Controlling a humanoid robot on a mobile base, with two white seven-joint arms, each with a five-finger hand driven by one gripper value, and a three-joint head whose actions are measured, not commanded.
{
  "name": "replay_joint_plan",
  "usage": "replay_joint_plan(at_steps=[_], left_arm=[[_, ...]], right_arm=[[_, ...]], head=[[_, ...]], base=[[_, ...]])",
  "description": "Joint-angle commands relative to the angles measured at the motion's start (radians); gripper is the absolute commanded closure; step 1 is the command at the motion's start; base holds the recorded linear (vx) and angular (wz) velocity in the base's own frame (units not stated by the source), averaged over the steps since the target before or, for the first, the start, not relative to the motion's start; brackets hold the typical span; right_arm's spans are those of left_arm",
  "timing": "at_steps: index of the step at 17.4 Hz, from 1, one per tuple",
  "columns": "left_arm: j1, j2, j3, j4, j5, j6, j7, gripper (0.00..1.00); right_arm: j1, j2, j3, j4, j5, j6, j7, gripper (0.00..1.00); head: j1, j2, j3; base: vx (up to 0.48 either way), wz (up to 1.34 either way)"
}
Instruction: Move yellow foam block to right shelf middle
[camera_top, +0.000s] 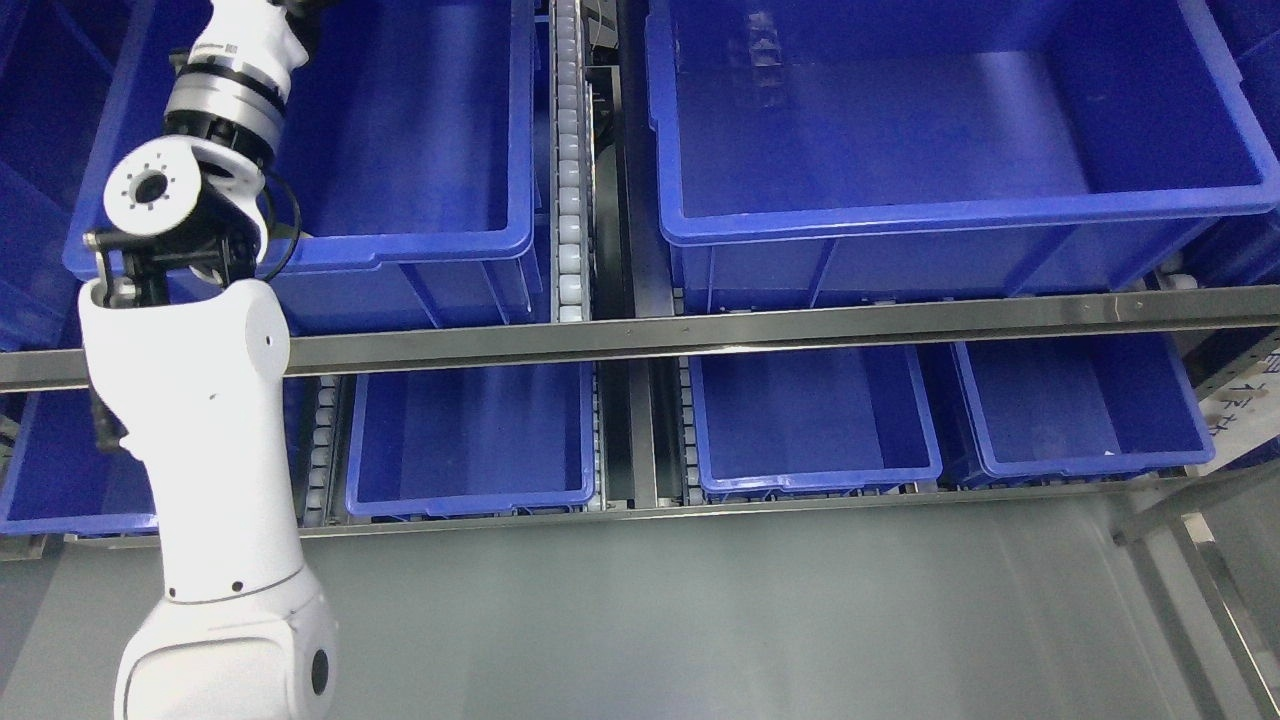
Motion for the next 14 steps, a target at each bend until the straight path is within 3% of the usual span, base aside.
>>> replay_joint_plan(at_steps=[1, 8, 14], left_arm=[[0.192, 0.017, 0.026, -0.175, 0.001, -0.103, -0.014, 0.00], [0.208, 0.017, 0.080, -0.175, -0.001, -0.009, 0.000, 0.00], [0.206, 0.017, 0.080, -0.175, -0.001, -0.002, 0.016, 0.00]], right_arm=[[-0.003, -0.017, 0.000, -0.017, -0.002, 0.001, 0.000, 0.00], [-0.003, -0.017, 0.000, -0.017, 0.000, 0.001, 0.000, 0.00], [-0.003, -0.017, 0.000, -0.017, 0.000, 0.001, 0.000, 0.00]], head=[[0.0000, 0.000, 0.000], [0.0000, 0.000, 0.000], [0.0000, 0.000, 0.000]], base=[[0.000, 0.00], [0.000, 0.00], [0.000, 0.00]])
